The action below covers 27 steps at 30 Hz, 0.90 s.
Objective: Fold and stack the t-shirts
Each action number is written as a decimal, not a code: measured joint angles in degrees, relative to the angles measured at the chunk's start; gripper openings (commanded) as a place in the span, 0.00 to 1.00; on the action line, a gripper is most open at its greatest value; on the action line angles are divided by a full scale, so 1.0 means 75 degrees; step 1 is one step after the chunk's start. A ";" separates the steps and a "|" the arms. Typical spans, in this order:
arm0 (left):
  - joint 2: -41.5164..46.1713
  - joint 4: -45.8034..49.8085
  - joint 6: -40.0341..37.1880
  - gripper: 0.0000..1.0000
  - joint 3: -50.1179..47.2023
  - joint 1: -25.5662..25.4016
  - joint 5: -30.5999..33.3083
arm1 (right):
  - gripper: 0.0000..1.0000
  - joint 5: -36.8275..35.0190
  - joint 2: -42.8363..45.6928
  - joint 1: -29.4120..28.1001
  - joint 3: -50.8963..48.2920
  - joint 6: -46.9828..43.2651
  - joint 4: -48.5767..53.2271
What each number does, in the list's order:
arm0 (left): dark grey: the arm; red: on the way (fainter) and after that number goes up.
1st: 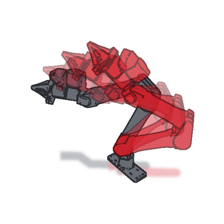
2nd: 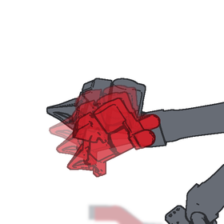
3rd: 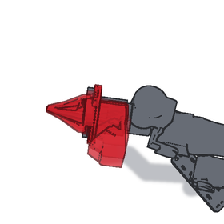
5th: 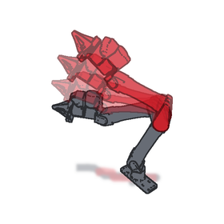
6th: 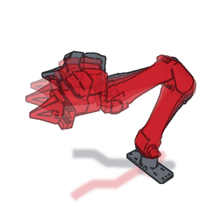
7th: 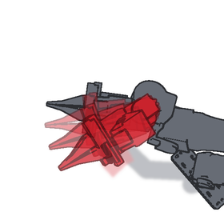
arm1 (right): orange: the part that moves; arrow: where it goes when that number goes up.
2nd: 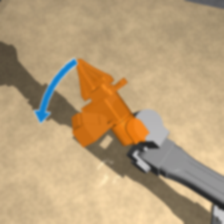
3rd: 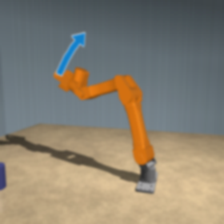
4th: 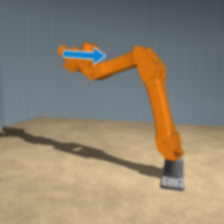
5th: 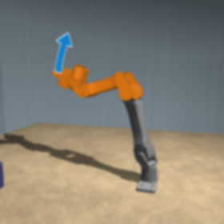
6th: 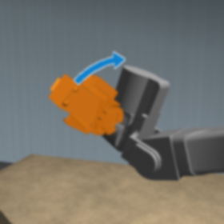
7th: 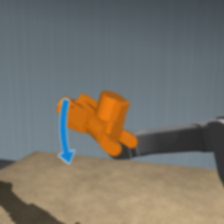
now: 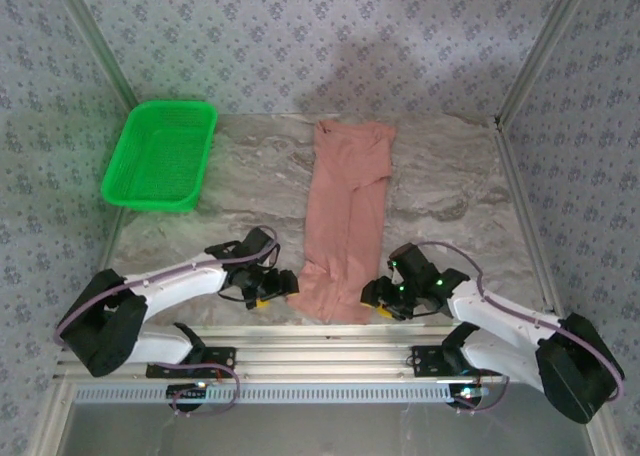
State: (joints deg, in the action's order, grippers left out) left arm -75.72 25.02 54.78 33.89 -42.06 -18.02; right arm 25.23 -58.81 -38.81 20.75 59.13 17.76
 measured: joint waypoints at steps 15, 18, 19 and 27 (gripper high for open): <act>-0.0842 0.0638 -0.0041 0.73 0.0740 0.0003 -0.0189 | 0.50 0.0207 -0.0979 -0.0309 0.0201 0.0000 -0.0443; -0.1122 0.0912 -0.0070 0.70 0.1032 -0.0143 -0.0073 | 0.49 0.0160 -0.1102 -0.0347 0.0294 0.0000 -0.0347; -0.1198 0.0968 -0.0067 0.69 0.1107 -0.0187 -0.0020 | 0.48 0.0143 -0.1113 -0.0364 0.0303 0.0000 -0.0338; -0.2031 0.0227 -0.0038 0.64 0.1853 -0.0705 -0.0507 | 0.43 0.0003 -0.1253 -0.0469 0.0455 -0.0003 -0.0163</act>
State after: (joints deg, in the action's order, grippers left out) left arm -90.96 26.72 54.50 47.79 -47.35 -21.82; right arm 25.26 -68.20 -42.33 24.16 59.11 16.53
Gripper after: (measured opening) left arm 0.661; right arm 0.444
